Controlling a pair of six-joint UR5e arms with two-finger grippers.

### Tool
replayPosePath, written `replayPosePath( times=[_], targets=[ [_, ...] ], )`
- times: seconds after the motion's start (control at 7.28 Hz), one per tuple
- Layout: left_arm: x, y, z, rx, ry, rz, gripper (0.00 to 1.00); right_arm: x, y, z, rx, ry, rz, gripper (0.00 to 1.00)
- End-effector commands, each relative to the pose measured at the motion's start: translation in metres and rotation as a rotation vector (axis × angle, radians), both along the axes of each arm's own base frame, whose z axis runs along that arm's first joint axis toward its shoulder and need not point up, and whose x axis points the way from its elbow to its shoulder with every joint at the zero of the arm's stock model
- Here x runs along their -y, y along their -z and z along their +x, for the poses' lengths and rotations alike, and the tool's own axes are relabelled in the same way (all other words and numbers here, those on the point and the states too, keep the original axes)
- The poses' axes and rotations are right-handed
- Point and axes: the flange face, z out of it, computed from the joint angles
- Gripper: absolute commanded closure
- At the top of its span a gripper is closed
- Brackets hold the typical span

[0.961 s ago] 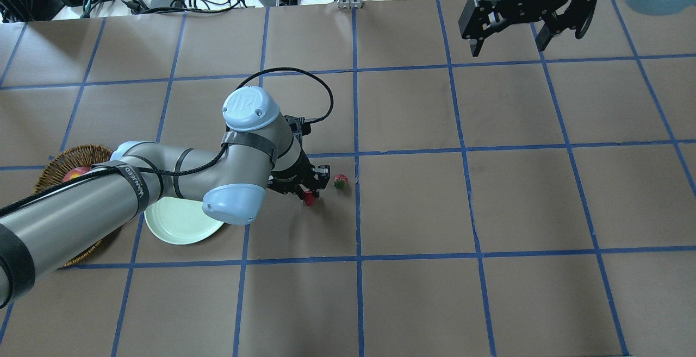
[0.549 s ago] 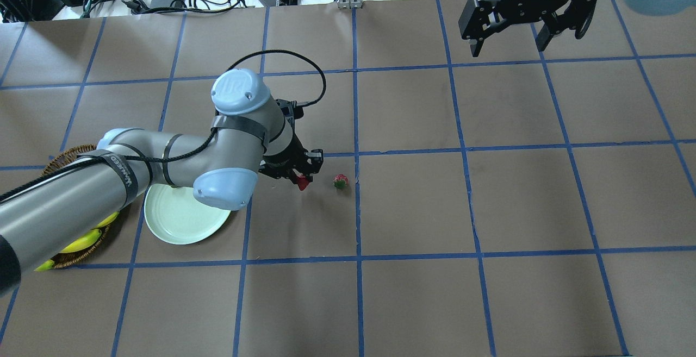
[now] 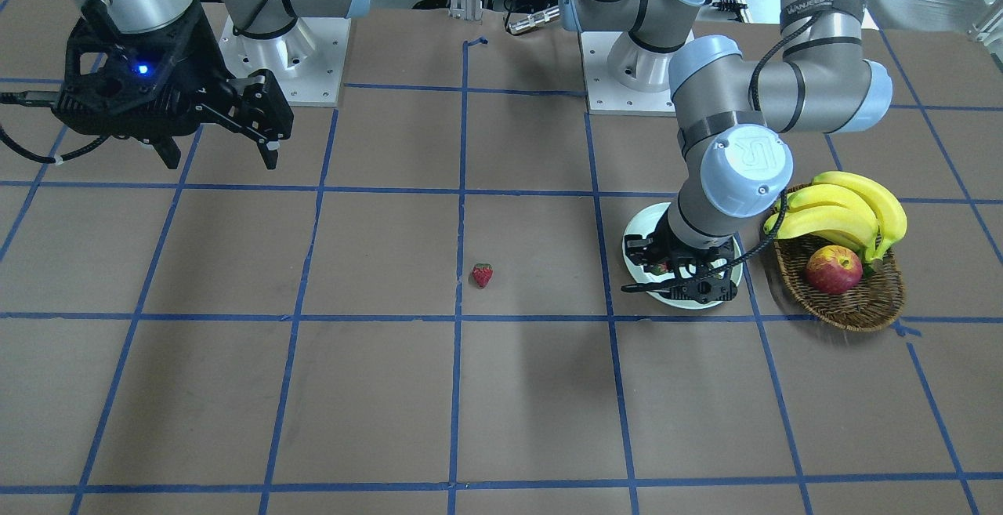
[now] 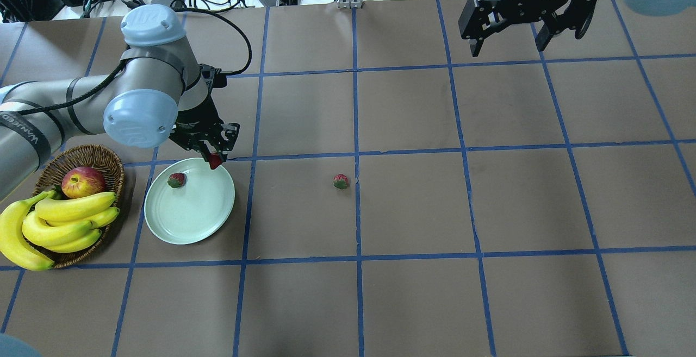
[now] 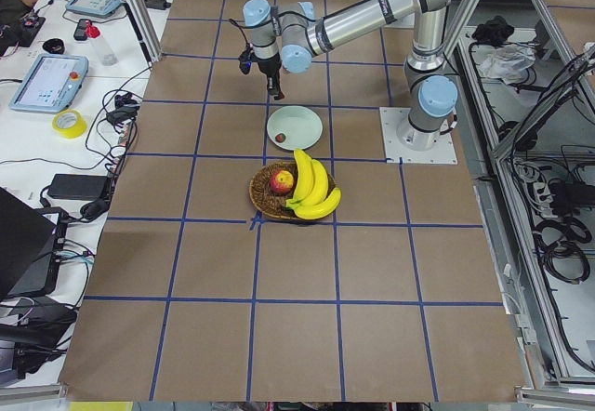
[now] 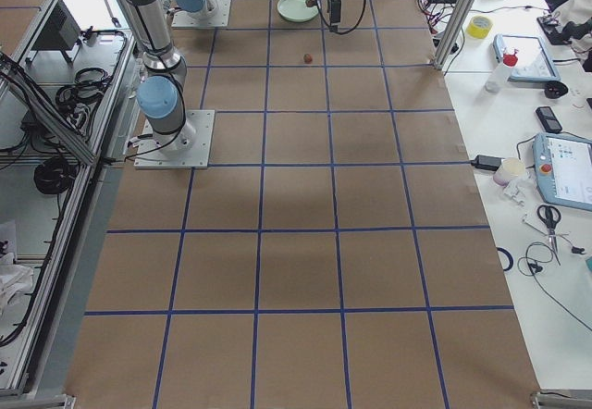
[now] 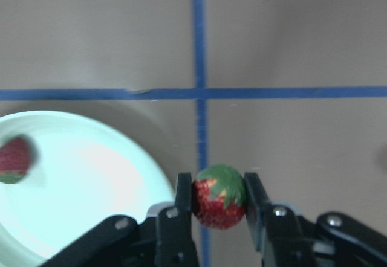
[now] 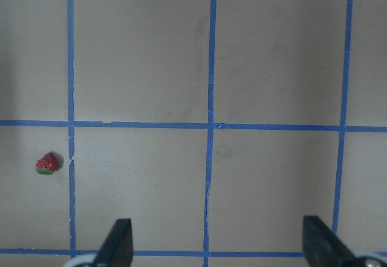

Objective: Collect all strawberries into plate
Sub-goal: 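Carry the strawberry over the plate and release it, then reach the left gripper to the last strawberry and grasp it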

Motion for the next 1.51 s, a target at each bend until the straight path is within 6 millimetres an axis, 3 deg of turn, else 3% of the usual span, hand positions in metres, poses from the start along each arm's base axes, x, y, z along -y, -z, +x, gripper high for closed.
replayPosePath(
  times=[0.0, 0.14, 0.27, 0.41, 0.69, 0.82, 1.1, 1.37],
  targets=[
    [-0.017, 0.027, 0.047, -0.025, 0.02, 0.069, 1.0, 0.0, 0.0, 0.001, 0.0, -0.001, -0.001, 0.0],
    [-0.021, 0.034, 0.056, -0.029, 0.011, 0.085, 0.98, 0.0, 0.0, 0.0, 0.0, 0.0, 0.0, 0.0],
    [-0.022, 0.034, 0.057, -0.03, 0.01, 0.086, 0.23, 0.0, 0.0, 0.0, 0.0, 0.0, -0.001, 0.0],
    [-0.02, 0.032, 0.057, -0.031, 0.009, 0.078, 0.0, 0.0, 0.0, 0.0, 0.0, 0.0, 0.0, 0.0],
    [-0.014, 0.008, 0.044, -0.031, 0.02, 0.023, 0.0, 0.0, 0.0, 0.0, 0.0, 0.0, -0.001, 0.0],
    [-0.012, -0.006, 0.023, -0.06, 0.038, -0.015, 0.0, 0.0, 0.0, 0.001, 0.0, -0.001, 0.0, 0.0],
    [-0.02, -0.012, -0.044, -0.113, -0.097, -0.04, 0.0, 0.0, 0.0, 0.0, 0.002, 0.0, -0.001, 0.0],
    [-0.023, -0.01, -0.126, -0.118, -0.148, -0.177, 0.0, 0.0, 0.0, 0.0, 0.003, -0.002, -0.001, 0.0]
  ],
)
